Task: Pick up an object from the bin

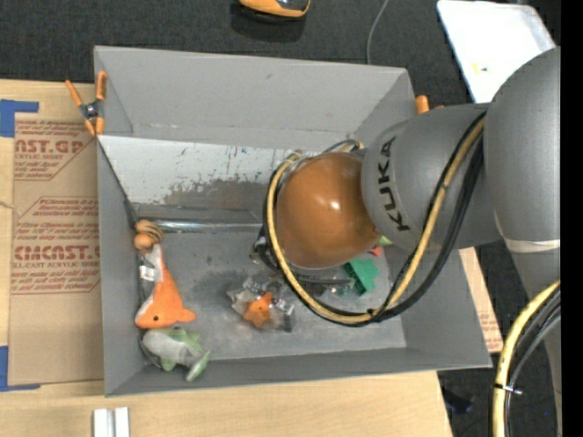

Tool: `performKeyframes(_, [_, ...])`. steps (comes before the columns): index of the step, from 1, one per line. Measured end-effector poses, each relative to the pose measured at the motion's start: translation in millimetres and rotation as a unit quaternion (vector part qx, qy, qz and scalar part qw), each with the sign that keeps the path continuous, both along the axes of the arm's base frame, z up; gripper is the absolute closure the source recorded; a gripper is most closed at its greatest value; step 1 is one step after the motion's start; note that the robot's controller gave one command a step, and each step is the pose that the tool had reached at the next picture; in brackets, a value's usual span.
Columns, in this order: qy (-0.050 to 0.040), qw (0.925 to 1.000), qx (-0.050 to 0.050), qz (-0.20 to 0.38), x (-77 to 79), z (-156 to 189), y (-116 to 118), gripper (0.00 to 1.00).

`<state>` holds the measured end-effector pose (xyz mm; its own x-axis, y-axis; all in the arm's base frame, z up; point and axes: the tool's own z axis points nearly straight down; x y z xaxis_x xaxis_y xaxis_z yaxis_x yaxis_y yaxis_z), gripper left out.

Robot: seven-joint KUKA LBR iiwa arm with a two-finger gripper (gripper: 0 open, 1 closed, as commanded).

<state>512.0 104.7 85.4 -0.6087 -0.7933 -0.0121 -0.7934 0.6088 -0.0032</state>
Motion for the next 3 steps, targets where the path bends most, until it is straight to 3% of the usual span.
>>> performKeyframes(2, [-0.0003,1.0000,0.000,0.000,0.2,11,0,1.00])
performKeyframes(3, [0.0039,1.0000,0.000,0.000,-2.3,41,1,1.00])
